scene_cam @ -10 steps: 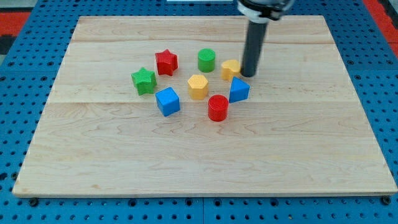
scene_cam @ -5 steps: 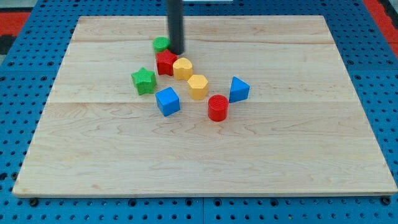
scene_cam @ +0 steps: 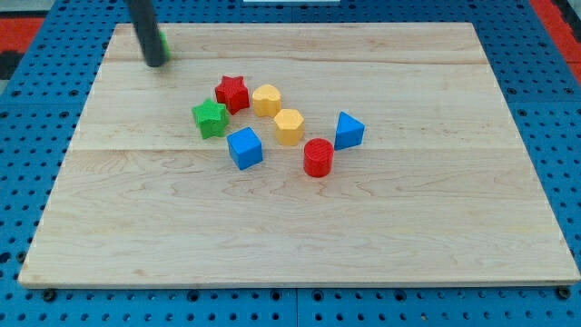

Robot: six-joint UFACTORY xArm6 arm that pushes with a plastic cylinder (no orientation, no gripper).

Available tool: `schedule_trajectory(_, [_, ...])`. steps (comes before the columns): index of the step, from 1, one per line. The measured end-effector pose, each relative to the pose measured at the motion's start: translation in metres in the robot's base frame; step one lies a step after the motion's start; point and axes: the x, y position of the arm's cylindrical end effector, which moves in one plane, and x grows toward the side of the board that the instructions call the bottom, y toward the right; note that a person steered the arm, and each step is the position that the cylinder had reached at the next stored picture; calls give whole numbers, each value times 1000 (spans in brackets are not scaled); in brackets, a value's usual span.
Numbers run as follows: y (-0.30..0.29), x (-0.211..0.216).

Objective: Make a semi circle out of yellow blocks red star and the green star

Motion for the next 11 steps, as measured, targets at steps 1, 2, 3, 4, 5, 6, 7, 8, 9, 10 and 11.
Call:
schedule_trajectory(1, [-36,-1])
schedule_trajectory(2, [-3,-24])
schedule_trajectory(3, [19,-39])
schedule_trajectory(4, [66,-44])
schedule_trajectory(5, [82,-50])
schedule_trajectory(6, [101,-69])
schedule_trajectory(7, [173,-25])
schedule_trajectory(8, [175,10])
schedule_trajectory(9, [145,48])
schedule_trajectory(10, [158,75])
schedule_trajectory(11, [89,78])
